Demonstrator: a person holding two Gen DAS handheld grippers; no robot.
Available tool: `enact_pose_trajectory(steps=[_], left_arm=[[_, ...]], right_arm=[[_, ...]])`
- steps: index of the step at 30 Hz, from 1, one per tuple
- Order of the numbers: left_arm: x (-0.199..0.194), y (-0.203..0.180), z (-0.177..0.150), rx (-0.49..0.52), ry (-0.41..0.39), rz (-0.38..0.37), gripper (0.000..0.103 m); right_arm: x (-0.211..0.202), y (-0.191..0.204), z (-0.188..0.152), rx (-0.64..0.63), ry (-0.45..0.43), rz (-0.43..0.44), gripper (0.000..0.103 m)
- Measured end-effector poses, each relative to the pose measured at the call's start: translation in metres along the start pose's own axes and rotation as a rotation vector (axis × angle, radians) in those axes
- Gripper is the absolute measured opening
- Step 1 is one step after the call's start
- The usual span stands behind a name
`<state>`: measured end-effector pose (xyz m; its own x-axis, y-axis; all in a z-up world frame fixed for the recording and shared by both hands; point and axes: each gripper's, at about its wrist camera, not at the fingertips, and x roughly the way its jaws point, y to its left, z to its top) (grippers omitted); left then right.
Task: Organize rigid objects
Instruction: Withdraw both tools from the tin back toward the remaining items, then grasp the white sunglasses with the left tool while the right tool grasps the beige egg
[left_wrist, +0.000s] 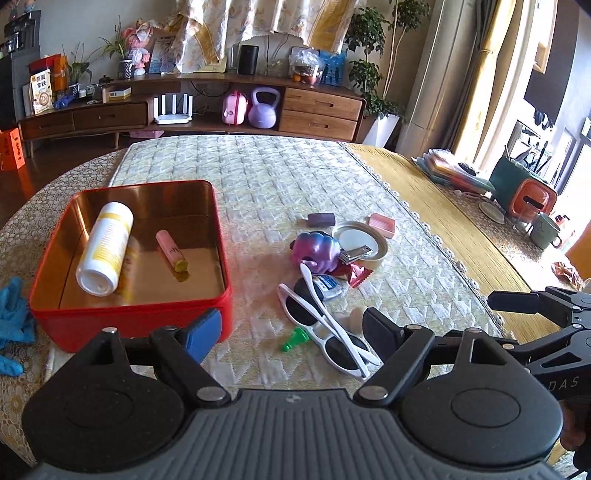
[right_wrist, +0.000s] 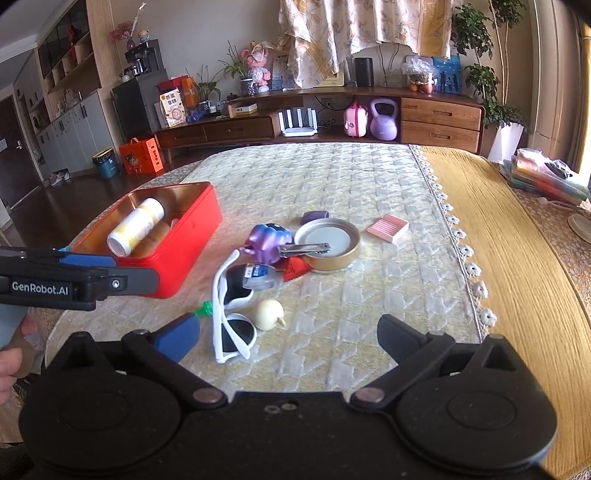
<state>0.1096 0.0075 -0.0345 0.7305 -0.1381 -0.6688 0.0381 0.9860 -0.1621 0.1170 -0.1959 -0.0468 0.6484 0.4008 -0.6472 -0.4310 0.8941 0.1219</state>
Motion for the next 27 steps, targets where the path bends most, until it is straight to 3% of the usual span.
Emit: enact_pose_trajectory(steps=[14, 27], left_arm=[[0.047, -0.034, -0.011, 0.008, 0.039, 0.039, 0.084], [0.075, -0.037, -0.011, -0.004, 0.067, 0.026, 0.083]], right_arm=[[0.022, -0.053, -0.004, 0.022, 0.024, -0.059, 0.100], [0.053, -0.059, 0.010, -0.070, 0.056, -0.011, 0.093]])
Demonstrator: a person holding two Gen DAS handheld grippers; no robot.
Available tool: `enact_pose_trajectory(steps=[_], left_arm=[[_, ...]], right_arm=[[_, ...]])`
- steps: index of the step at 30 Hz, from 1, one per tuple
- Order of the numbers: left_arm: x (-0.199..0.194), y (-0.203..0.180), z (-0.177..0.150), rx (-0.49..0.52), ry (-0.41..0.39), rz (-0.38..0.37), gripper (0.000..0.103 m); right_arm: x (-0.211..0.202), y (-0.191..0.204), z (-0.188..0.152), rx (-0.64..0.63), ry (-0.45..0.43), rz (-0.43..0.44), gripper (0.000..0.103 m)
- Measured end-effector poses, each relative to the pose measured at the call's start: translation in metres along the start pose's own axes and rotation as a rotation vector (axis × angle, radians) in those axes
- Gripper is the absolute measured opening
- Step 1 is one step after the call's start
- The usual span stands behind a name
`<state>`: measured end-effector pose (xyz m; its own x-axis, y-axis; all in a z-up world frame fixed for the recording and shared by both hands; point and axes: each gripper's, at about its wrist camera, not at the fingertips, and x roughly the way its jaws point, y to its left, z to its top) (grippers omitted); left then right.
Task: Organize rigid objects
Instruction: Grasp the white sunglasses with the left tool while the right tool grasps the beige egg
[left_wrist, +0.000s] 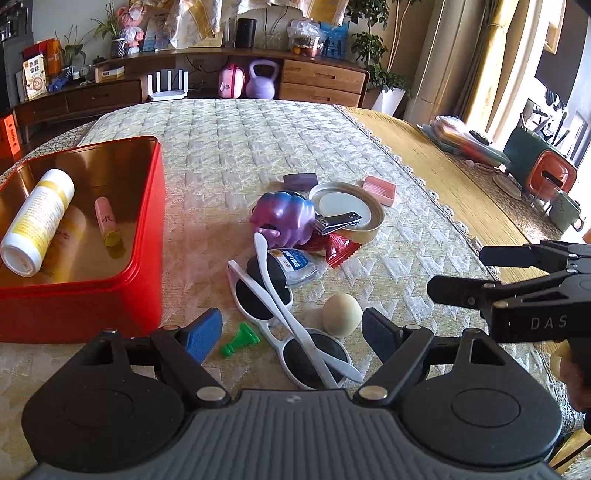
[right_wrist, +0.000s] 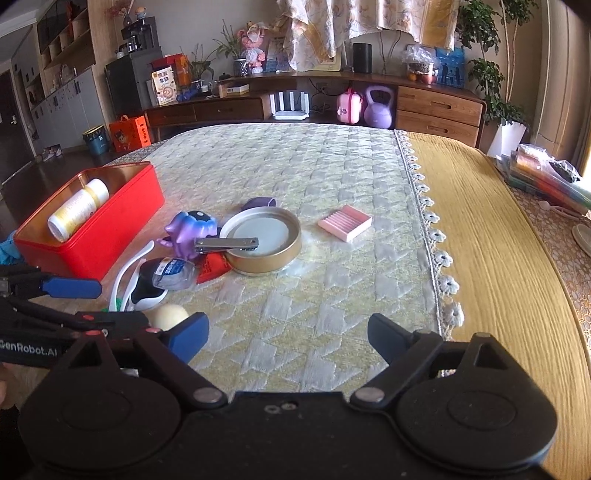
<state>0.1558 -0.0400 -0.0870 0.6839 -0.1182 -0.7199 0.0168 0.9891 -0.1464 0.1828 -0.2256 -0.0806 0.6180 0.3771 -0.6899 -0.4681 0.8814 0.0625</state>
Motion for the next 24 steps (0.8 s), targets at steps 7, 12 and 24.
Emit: enact_pose_trajectory(steps=[7, 12, 24], left_arm=[[0.012, 0.003, 0.005, -0.030, 0.031, -0.023, 0.060], [0.013, 0.005, 0.010, -0.053, 0.031, -0.047, 0.050], [0.015, 0.020, 0.016, -0.123, 0.051, -0.066, 0.033]], right_arm=[[0.002, 0.012, -0.006, -0.026, 0.012, 0.075, 0.088], [0.004, 0.022, -0.005, -0.050, 0.018, 0.123, 0.084], [0.022, 0.047, 0.001, -0.079, 0.041, 0.216, 0.068]])
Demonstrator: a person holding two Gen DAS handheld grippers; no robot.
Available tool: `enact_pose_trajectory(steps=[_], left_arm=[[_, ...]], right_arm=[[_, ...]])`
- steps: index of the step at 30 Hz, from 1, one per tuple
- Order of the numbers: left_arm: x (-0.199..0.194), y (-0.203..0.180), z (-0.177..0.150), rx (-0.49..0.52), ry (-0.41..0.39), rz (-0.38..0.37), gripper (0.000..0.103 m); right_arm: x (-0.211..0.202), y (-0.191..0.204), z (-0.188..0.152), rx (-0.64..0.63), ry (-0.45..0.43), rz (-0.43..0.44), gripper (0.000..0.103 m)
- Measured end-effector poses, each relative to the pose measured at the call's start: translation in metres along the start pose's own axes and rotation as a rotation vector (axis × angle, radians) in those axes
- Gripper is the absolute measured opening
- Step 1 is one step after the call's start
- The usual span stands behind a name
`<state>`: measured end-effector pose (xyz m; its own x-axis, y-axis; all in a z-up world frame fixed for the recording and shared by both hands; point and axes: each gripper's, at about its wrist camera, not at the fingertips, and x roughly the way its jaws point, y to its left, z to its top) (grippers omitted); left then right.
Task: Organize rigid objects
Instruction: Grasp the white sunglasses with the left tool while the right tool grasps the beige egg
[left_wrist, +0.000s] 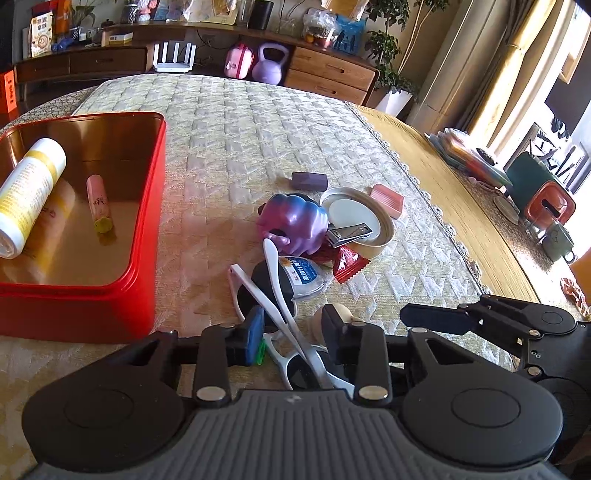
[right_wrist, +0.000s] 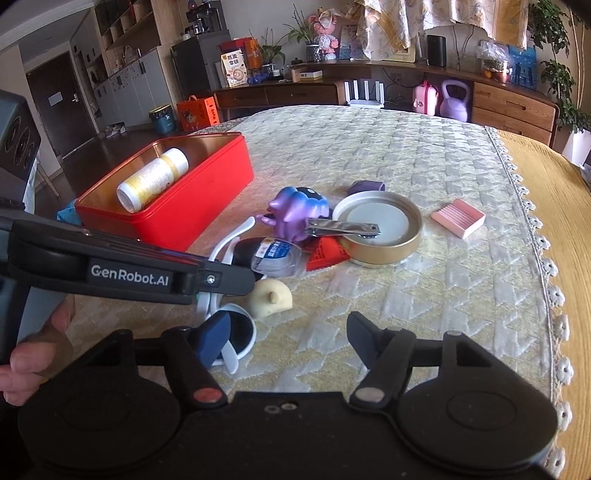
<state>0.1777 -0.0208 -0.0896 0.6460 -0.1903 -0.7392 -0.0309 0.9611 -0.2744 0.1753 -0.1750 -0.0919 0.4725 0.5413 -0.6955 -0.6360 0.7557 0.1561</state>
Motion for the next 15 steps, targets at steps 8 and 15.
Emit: enact_pose_trajectory(steps=[8, 15], left_arm=[[0.002, 0.006, 0.003, -0.049, 0.023, -0.028, 0.033], [0.005, 0.011, 0.005, -0.085, 0.028, -0.019, 0.017]], right_arm=[[0.017, 0.004, 0.008, 0.008, 0.012, 0.044, 0.047], [0.019, 0.003, 0.008, 0.017, 0.001, 0.061, 0.035]])
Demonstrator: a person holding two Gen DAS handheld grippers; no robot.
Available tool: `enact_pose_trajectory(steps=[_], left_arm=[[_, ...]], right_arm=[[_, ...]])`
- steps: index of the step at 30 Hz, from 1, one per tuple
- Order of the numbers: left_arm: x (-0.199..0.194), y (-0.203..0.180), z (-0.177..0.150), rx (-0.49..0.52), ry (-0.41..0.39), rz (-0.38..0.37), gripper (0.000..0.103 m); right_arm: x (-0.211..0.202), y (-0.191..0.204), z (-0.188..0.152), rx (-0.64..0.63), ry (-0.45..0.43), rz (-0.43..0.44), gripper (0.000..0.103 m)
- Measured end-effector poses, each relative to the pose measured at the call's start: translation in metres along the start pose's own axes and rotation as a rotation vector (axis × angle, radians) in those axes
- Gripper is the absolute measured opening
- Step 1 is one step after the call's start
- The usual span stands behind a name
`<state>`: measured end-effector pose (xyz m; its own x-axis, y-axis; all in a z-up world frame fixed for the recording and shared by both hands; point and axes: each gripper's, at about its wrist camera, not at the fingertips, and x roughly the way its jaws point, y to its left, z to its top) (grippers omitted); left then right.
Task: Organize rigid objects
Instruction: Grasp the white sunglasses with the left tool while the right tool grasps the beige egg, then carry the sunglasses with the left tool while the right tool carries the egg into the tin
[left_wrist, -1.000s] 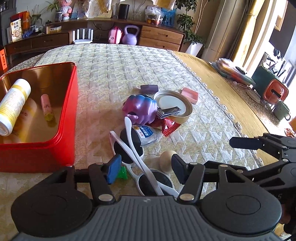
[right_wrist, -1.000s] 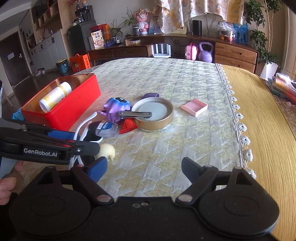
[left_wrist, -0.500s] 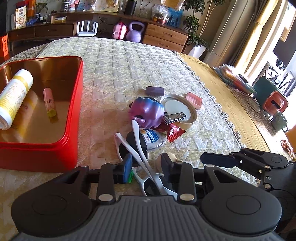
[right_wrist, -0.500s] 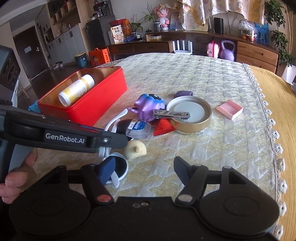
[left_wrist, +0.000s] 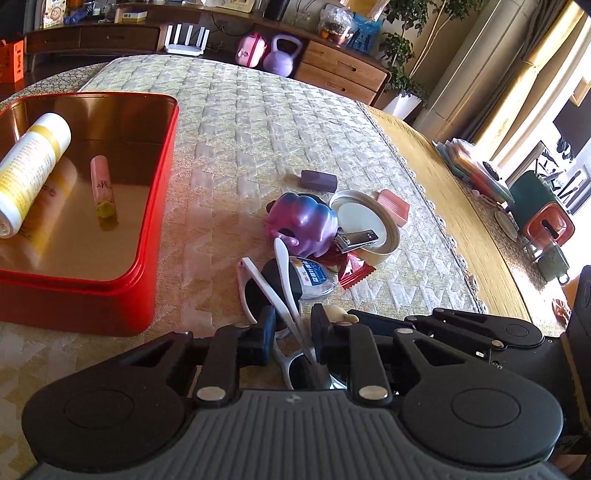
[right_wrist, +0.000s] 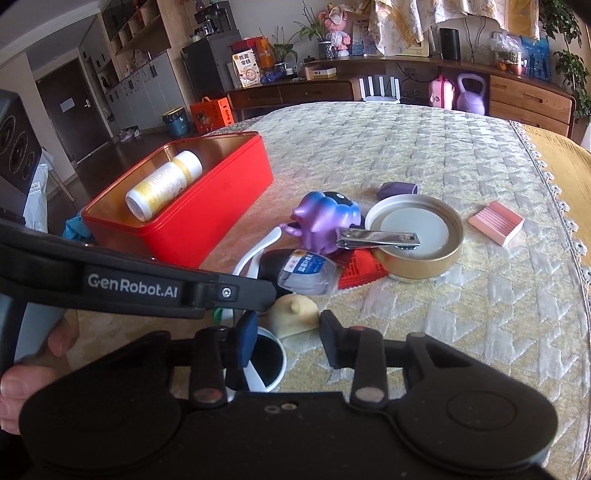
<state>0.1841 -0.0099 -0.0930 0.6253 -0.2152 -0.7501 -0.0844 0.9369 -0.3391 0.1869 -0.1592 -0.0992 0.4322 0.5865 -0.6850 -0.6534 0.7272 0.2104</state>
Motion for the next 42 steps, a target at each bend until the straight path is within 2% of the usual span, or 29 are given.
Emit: enact_pose_trajectory(steps=[1, 4, 15, 24, 34, 42], left_arm=[[0.000, 0.000, 0.000, -0.001, 0.001, 0.010, 0.013], [0.000, 0.001, -0.001, 0.002, 0.002, 0.021, 0.006], [-0.018, -0.004, -0.005, 0.067, -0.039, 0.041, 0.005], [-0.045, 0.000, -0.006, 0.053, -0.072, 0.030, 0.005], [-0.078, 0.011, -0.001, 0.039, -0.104, 0.025, 0.005], [-0.104, 0.036, 0.011, 0.014, -0.151, 0.040, 0.005]], right_arm=[[-0.001, 0.000, 0.000, 0.000, -0.004, 0.000, 0.029], [-0.003, 0.000, -0.003, 0.005, -0.012, -0.017, 0.029], [-0.031, 0.000, -0.016, 0.043, -0.046, -0.067, 0.029], [-0.056, 0.013, -0.017, 0.055, -0.086, -0.077, 0.029], [-0.070, 0.040, 0.001, 0.031, -0.125, -0.058, 0.029], [-0.063, 0.065, 0.023, 0.001, -0.133, -0.042, 0.029]])
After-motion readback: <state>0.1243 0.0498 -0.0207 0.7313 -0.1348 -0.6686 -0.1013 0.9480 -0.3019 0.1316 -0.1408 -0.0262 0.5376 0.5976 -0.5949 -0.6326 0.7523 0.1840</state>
